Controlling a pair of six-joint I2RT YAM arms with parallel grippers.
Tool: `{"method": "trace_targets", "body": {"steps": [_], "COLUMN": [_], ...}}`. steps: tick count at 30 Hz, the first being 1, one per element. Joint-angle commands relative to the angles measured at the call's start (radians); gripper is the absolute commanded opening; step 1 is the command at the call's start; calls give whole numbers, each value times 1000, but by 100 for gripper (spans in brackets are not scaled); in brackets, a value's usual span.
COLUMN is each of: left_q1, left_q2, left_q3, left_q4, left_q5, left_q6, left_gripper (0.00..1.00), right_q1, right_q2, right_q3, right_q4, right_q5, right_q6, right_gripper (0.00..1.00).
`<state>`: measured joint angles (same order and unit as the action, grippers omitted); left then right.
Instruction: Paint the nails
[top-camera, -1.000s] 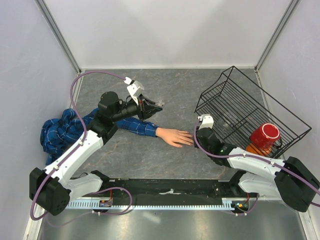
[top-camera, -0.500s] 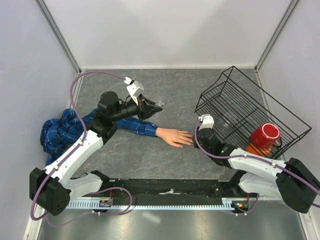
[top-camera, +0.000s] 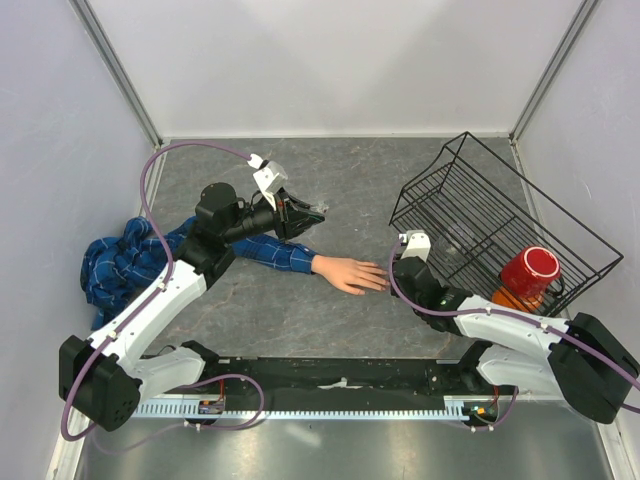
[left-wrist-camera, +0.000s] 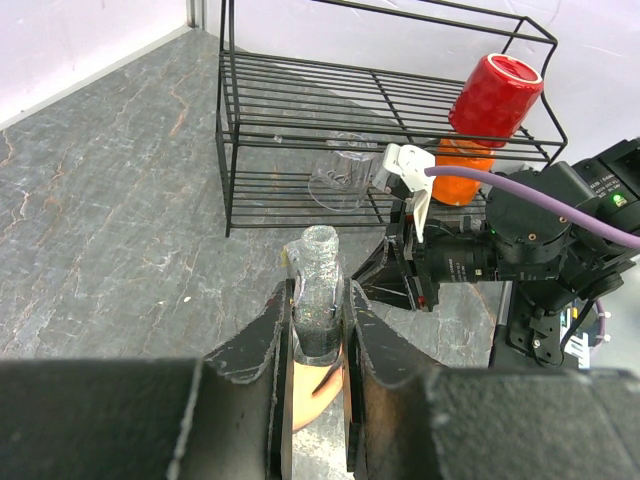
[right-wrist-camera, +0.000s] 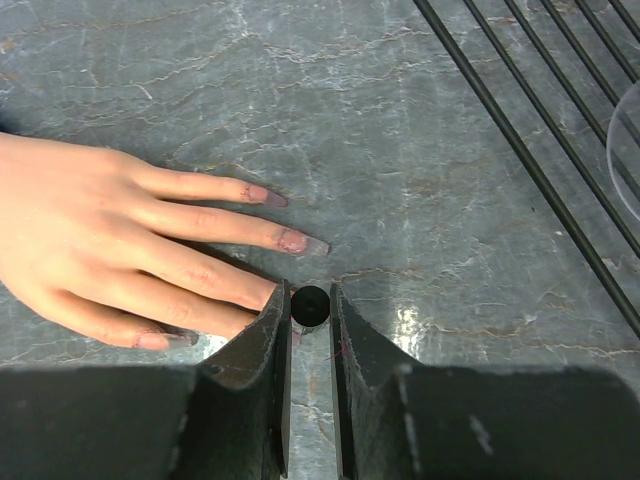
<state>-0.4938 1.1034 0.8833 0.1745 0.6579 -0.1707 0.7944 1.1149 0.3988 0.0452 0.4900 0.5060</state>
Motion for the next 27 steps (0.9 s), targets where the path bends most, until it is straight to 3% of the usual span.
{"method": "trace_targets", "body": {"steps": [1,27], "left_q1": [6,6], "left_q2": [-4,1], "left_q3": [36,37], "left_q4": [51,53], "left_q5": [22,26], "left_q6": [-29,-32], "left_gripper": [2,2], "right_q1": [-3,-3], "right_q2": [8,-50], "right_q3": [26,-8], "right_q4": [-7,70], "right_q5": [38,-48], "right_q6": [22,-38], "right_gripper": [0,0]}}
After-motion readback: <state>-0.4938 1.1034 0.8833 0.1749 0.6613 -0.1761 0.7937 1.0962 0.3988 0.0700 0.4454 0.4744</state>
